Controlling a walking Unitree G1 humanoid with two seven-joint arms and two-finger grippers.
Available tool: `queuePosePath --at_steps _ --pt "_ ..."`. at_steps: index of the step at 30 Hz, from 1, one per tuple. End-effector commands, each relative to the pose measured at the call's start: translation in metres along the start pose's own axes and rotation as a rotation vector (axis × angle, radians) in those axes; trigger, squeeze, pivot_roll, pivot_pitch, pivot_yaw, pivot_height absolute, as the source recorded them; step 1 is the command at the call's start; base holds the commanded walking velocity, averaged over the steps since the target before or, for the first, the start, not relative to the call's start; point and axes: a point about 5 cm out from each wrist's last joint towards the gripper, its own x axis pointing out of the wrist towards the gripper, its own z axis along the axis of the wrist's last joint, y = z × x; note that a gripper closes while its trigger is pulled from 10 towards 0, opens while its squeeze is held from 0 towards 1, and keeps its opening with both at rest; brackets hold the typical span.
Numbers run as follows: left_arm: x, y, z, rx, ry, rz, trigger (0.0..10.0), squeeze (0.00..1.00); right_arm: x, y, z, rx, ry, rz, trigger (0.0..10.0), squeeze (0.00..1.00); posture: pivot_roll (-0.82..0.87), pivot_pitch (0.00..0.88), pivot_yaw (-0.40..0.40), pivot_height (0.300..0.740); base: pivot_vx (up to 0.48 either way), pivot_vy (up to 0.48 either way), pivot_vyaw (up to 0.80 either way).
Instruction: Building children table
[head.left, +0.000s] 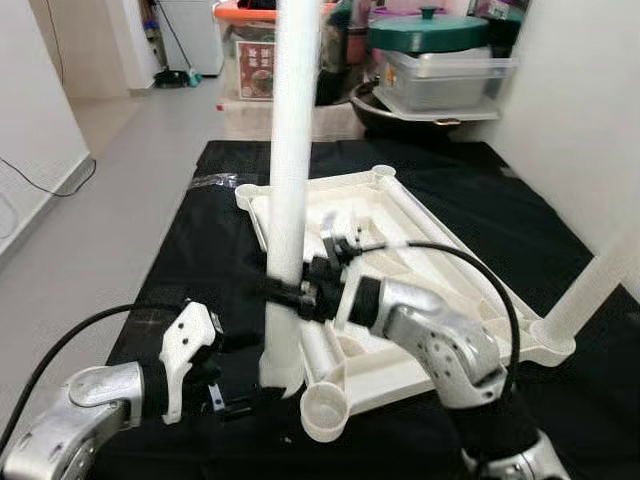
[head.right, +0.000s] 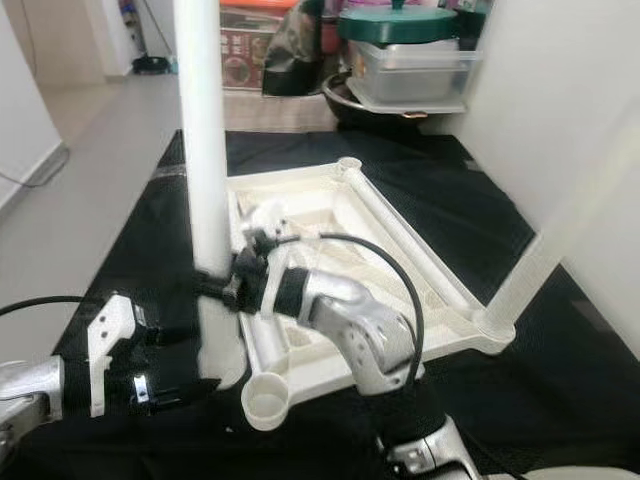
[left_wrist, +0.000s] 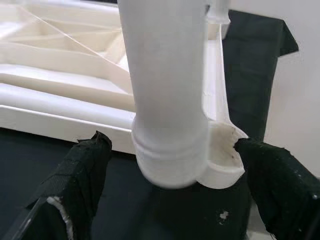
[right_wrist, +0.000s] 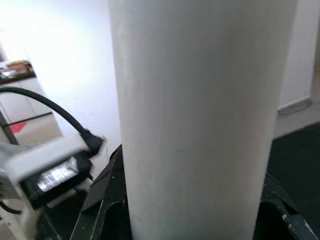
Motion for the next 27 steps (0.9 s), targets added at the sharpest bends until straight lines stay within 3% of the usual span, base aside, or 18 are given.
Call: queuePosePath --at_steps 1,2,7,8,10,11,12,13,14,15,18,21,22,25,26,27 --pt "-0.007 0.000 0.003 -0.015 -0.024 0.036 10.0 0.00 -0.005 -0.028 0.006 -0.038 0.040 -0.233 0.0 0.00 0.12 0.000 -0.030 0.740 0.000 0.000 0.00" --pt "-0.011 -0.004 0.004 -0.033 -0.046 0.055 10.0 0.00 -0.010 -0.045 0.014 -0.055 0.055 -0.375 0.0 0.00 0.12 0.000 -0.038 0.740 0.000 0.000 0.00" --pt "-0.011 -0.004 0.004 -0.033 -0.046 0.055 10.0 0.00 -0.010 -0.045 0.014 -0.055 0.055 -0.375 0.0 0.00 0.12 0.000 -0.038 0.740 0.000 0.000 0.00" --pt "-0.014 -0.008 0.005 -0.052 -0.067 0.069 10.0 0.00 -0.016 -0.058 0.023 -0.070 0.055 -0.496 0.0 0.00 0.12 0.000 -0.038 0.740 0.000 0.000 0.00" --pt "-0.014 -0.008 0.005 -0.052 -0.067 0.069 10.0 0.00 -0.016 -0.058 0.023 -0.070 0.055 -0.496 0.0 0.00 0.12 0.000 -0.038 0.740 0.000 0.000 0.00" --pt "-0.018 -0.009 0.004 -0.074 -0.088 0.098 10.0 0.00 -0.024 -0.071 0.036 -0.086 0.014 -0.642 0.0 0.00 0.13 0.000 -0.039 0.740 0.000 0.000 0.00" --pt "-0.018 -0.009 0.004 -0.074 -0.088 0.098 10.0 0.00 -0.024 -0.071 0.036 -0.086 0.014 -0.642 0.0 0.00 0.13 0.000 -0.039 0.740 0.000 0.000 0.00" --pt "-0.020 -0.006 0.004 -0.094 -0.109 0.159 10.0 0.00 -0.033 -0.080 0.047 -0.099 -0.035 -0.753 0.0 0.00 0.12 0.000 -0.038 0.740 0.000 0.000 0.00" --pt "-0.020 -0.006 0.004 -0.094 -0.109 0.159 10.0 0.00 -0.033 -0.080 0.047 -0.099 -0.035 -0.753 0.0 0.00 0.12 0.000 -0.038 0.740 0.000 0.000 0.00" --pt "-0.018 0.000 0.001 -0.100 -0.124 0.246 10.0 0.00 -0.041 -0.084 0.055 -0.105 -0.084 -0.834 0.0 0.00 0.12 0.000 -0.036 0.740 0.000 0.000 0.00" --pt "-0.018 0.000 0.001 -0.100 -0.124 0.246 10.0 0.00 -0.041 -0.084 0.055 -0.105 -0.084 -0.834 0.0 0.00 0.12 0.000 -0.036 0.740 0.000 0.000 0.00" --pt "-0.005 0.012 -0.016 -0.128 -0.101 0.512 10.0 0.00 -0.055 -0.081 0.064 -0.089 -0.240 -0.909 0.0 0.00 0.11 0.000 -0.035 0.740 0.000 0.000 0.00" --pt "-0.005 0.012 -0.016 -0.128 -0.101 0.512 10.0 0.00 -0.055 -0.081 0.064 -0.089 -0.240 -0.909 0.0 0.00 0.11 0.000 -0.035 0.740 0.000 0.000 0.00" --pt "0.001 0.014 -0.029 -0.185 -0.076 0.678 10.0 0.00 -0.063 -0.079 0.065 -0.070 -0.312 -0.948 0.0 0.00 0.10 0.000 -0.034 0.740 0.000 0.000 0.00" --pt "0.001 0.014 -0.029 -0.185 -0.076 0.678 10.0 0.00 -0.063 -0.079 0.065 -0.070 -0.312 -0.948 0.0 0.00 0.10 0.000 -0.034 0.740 0.000 0.000 0.00" --pt "0.002 0.014 -0.034 -0.201 -0.061 0.727 10.0 0.00 -0.068 -0.078 0.062 -0.059 -0.325 -0.965 1.3 0.00 0.11 0.000 -0.039 0.740 0.000 0.000 0.00"
